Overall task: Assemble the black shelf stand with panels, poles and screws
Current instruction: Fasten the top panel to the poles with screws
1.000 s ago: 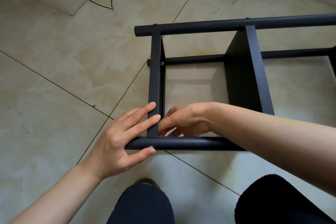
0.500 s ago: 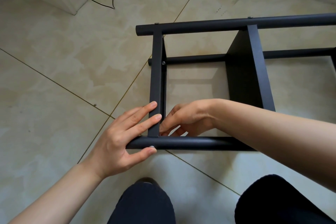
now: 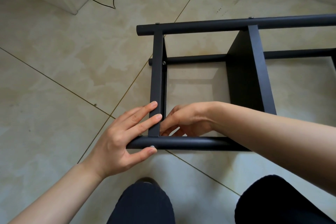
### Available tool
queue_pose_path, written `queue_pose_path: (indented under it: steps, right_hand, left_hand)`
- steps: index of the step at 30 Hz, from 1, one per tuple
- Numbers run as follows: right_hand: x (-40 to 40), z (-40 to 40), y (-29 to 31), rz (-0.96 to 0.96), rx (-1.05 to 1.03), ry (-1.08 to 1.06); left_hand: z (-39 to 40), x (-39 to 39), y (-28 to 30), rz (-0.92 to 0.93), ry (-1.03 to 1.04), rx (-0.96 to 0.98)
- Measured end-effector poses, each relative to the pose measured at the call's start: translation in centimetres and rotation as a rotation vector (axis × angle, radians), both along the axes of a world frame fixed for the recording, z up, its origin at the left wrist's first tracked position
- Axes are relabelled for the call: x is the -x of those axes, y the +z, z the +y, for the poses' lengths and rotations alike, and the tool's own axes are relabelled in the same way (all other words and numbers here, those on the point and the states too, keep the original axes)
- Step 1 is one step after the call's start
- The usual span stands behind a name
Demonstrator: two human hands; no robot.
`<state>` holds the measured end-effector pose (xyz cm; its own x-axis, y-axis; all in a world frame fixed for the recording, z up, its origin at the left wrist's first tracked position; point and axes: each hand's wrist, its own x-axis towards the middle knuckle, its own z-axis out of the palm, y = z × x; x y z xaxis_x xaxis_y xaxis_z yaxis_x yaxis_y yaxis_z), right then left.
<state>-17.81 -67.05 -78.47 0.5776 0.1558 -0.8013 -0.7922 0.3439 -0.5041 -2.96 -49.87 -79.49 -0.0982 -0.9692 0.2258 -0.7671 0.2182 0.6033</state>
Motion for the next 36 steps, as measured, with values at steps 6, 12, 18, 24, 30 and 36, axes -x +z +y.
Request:
queue_pose_path:
  steps: [6,12,18,24,30,36]
  right_hand:
    - [0.04,0.01,0.12,-0.026,0.009,0.013]
    - [0.40,0.19,-0.19,-0.083,-0.021,-0.037]
    - [0.28,0.16,0.09,-0.045,0.019,0.012]
    - [0.25,0.43,-0.26,-0.080,0.002,-0.046]
    - [0.13,0.50,-0.12,-0.039,0.074,-0.028]
    - [0.31,0.09,-0.19,-0.078,-0.020,-0.036]
  left_hand:
    - [-0.03,0.04,-0.02,0.005,0.001,-0.003]
    - [0.04,0.02,0.01,0.007,0.000,0.001]
    - [0.03,0.07,0.05,0.011,-0.001,-0.005]
    - [-0.02,0.10,0.02,0.016,0.001,-0.001]
    - [0.00,0.12,0.01,0.020,0.003,-0.008]
    - [0.00,0.12,0.08,0.023,0.006,-0.014]
